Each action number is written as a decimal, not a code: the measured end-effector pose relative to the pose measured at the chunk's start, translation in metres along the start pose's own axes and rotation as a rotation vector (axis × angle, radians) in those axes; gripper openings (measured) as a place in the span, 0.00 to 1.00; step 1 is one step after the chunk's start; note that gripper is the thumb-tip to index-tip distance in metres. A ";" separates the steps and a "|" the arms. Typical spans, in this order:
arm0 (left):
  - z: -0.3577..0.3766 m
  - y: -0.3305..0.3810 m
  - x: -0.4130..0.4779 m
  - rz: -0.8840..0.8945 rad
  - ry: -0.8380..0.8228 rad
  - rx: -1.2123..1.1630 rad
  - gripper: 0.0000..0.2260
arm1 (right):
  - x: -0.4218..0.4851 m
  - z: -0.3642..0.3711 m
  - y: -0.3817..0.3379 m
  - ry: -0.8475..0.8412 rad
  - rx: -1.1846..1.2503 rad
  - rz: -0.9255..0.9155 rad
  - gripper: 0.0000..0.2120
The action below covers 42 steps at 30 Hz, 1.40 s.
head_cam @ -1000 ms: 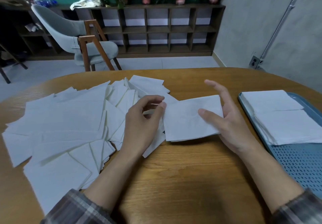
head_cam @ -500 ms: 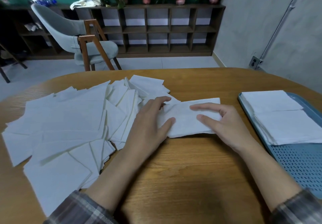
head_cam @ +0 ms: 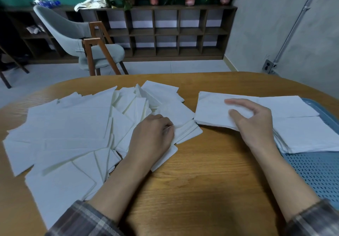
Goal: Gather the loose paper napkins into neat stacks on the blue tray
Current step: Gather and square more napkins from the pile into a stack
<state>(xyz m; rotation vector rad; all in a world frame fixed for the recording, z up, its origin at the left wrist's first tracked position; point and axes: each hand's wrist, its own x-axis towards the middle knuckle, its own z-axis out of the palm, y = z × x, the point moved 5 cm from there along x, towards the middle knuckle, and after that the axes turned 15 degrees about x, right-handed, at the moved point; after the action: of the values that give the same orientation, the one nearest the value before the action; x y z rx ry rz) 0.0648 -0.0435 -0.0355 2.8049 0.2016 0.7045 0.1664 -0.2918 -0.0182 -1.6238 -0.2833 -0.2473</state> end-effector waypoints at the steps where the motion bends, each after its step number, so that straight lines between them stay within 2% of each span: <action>1: 0.000 0.003 -0.001 0.028 -0.018 -0.024 0.04 | 0.000 -0.001 0.000 0.013 -0.003 -0.007 0.16; 6: 0.000 0.017 -0.006 0.167 -0.171 -0.168 0.06 | -0.001 0.000 -0.005 0.003 0.003 -0.042 0.16; 10: -0.007 0.017 -0.004 0.171 -0.232 -0.248 0.05 | -0.001 0.000 -0.008 -0.006 -0.011 -0.059 0.15; 15: -0.023 0.019 -0.003 0.129 -0.197 -0.417 0.06 | -0.003 0.005 -0.010 -0.107 0.019 -0.089 0.15; 18: -0.032 0.019 -0.001 0.075 -0.160 -0.546 0.07 | -0.005 0.013 -0.016 -0.250 0.147 -0.059 0.09; 19: -0.034 0.019 0.000 0.051 -0.150 -0.591 0.07 | -0.006 0.016 -0.016 -0.313 0.222 -0.023 0.14; 21: -0.035 0.018 0.001 -0.011 -0.127 -0.663 0.08 | -0.012 0.024 -0.013 -0.442 0.371 0.097 0.31; 22: -0.034 0.017 0.001 -0.044 -0.102 -0.683 0.08 | -0.017 0.030 -0.012 -0.498 0.442 0.162 0.35; 23: -0.033 0.016 0.001 -0.074 -0.072 -0.690 0.08 | -0.021 0.035 -0.011 -0.535 0.485 0.205 0.35; 27: -0.026 0.013 0.001 -0.152 -0.011 -0.648 0.07 | -0.033 0.045 -0.016 -0.472 0.369 0.230 0.13; 30: -0.024 0.012 0.000 -0.197 -0.001 -0.637 0.06 | -0.036 0.047 -0.019 -0.437 0.371 0.251 0.07; 38: -0.023 0.013 0.001 -0.231 0.055 -0.592 0.04 | -0.036 0.049 -0.021 -0.426 0.377 0.210 0.10; 42: -0.027 0.011 0.000 -0.201 0.130 -0.516 0.01 | -0.033 0.046 -0.022 -0.426 0.410 0.165 0.20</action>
<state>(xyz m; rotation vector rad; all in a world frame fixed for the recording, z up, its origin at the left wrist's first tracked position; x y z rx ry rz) 0.0521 -0.0491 -0.0092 2.2180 0.2752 0.7624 0.1278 -0.2459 -0.0118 -1.2694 -0.4872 0.2739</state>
